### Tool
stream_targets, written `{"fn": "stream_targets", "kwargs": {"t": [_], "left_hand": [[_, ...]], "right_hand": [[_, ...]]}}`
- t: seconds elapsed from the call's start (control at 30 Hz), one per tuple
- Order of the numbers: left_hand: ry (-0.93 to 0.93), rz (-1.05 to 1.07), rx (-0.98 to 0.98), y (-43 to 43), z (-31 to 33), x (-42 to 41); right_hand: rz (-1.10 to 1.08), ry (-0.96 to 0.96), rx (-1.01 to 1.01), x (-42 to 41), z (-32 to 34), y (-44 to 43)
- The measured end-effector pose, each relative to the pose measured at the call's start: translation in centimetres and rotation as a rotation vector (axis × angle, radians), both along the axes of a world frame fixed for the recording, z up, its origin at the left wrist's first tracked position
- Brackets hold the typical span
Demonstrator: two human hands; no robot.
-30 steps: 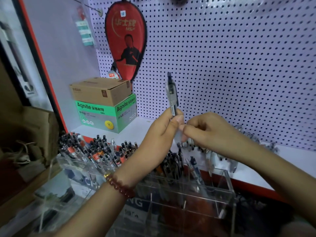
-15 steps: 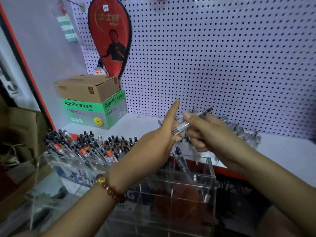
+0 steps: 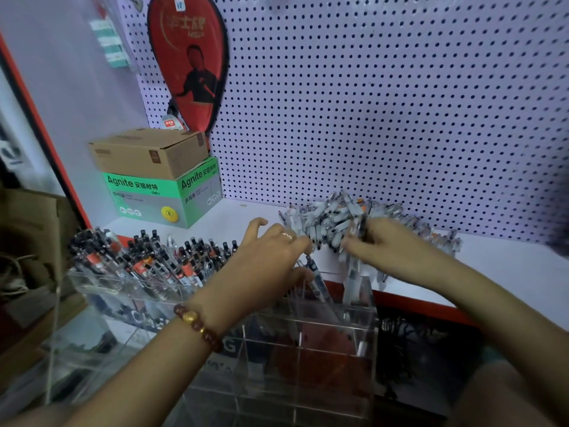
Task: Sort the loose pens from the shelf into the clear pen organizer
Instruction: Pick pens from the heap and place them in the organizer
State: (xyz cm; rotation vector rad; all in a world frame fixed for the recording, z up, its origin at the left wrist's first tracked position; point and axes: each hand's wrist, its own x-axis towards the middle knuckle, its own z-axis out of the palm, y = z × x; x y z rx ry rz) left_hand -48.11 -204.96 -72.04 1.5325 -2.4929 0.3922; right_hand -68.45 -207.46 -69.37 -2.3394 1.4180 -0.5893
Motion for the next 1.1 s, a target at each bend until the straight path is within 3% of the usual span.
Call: {"fn": "stream_targets", "kwargs": {"t": [0.13, 0.47, 0.73, 1.1], "left_hand": [[0.028, -0.065, -0.021, -0.5, -0.1, 0.1], [0.138, -0.097, -0.051, -1.0, -0.3, -0.6], [0.291, -0.051, -0.083, -1.2, 0.0, -0.5], [0.477, -0.167, 0.137, -1.7, 0.2, 0.6]], "right_hand": [[0.105, 0.143, 0.147, 0.4, -1.4, -0.2], [0.137, 0.29, 0.127, 1.4, -1.7, 0.2], [0.123, 0.105, 0.203, 1.8, -2.3, -0.1], [0.131, 0.217, 0.182, 3.2, -1.8, 0.1]]}}
